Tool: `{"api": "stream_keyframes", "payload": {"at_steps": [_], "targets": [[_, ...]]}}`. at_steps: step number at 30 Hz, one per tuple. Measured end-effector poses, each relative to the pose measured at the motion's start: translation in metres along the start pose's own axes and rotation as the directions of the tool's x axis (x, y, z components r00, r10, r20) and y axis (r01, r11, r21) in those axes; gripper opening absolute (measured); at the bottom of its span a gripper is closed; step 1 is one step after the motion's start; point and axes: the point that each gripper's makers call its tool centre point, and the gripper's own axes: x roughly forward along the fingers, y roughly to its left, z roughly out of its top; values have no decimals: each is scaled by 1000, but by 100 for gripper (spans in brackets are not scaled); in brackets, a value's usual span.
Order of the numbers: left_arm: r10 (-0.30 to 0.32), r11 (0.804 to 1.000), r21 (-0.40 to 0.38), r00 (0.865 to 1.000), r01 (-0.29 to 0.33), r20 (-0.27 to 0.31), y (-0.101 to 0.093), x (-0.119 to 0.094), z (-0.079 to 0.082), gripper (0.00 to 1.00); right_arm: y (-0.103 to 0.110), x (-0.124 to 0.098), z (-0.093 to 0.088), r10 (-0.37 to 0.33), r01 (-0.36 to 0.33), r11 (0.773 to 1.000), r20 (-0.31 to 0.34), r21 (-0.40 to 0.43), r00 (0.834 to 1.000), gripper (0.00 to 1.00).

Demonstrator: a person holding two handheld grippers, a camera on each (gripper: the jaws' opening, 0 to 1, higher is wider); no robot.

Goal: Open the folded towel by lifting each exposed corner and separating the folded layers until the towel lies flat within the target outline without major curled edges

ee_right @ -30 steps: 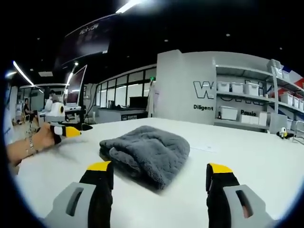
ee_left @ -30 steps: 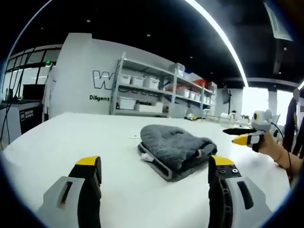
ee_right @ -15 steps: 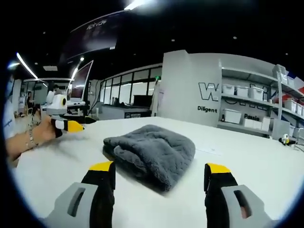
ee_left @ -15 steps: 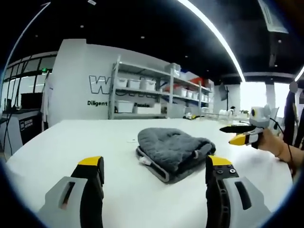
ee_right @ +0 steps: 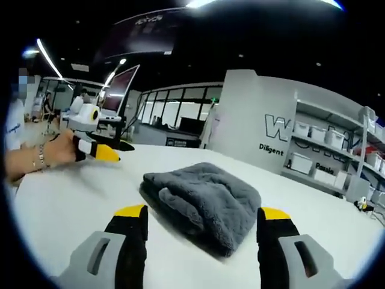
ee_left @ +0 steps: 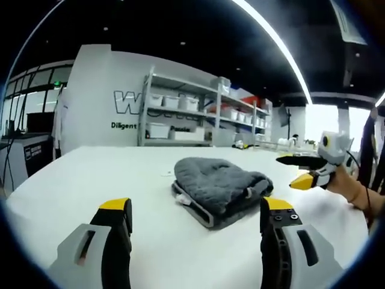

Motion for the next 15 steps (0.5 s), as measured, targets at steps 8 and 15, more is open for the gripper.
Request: {"api": "stream_keyframes", "payload": {"at_steps": [8,15], "targets": [[-5,1000,-11,1000,5,-5,-3,-1,-3,86,17,12,14,24,-24,1000,26,19,999,73],[2,1000,-5,1000,-2,-17,-1,1,-6,85,31,24,24,36,-37,999,47,33,998,72]]}}
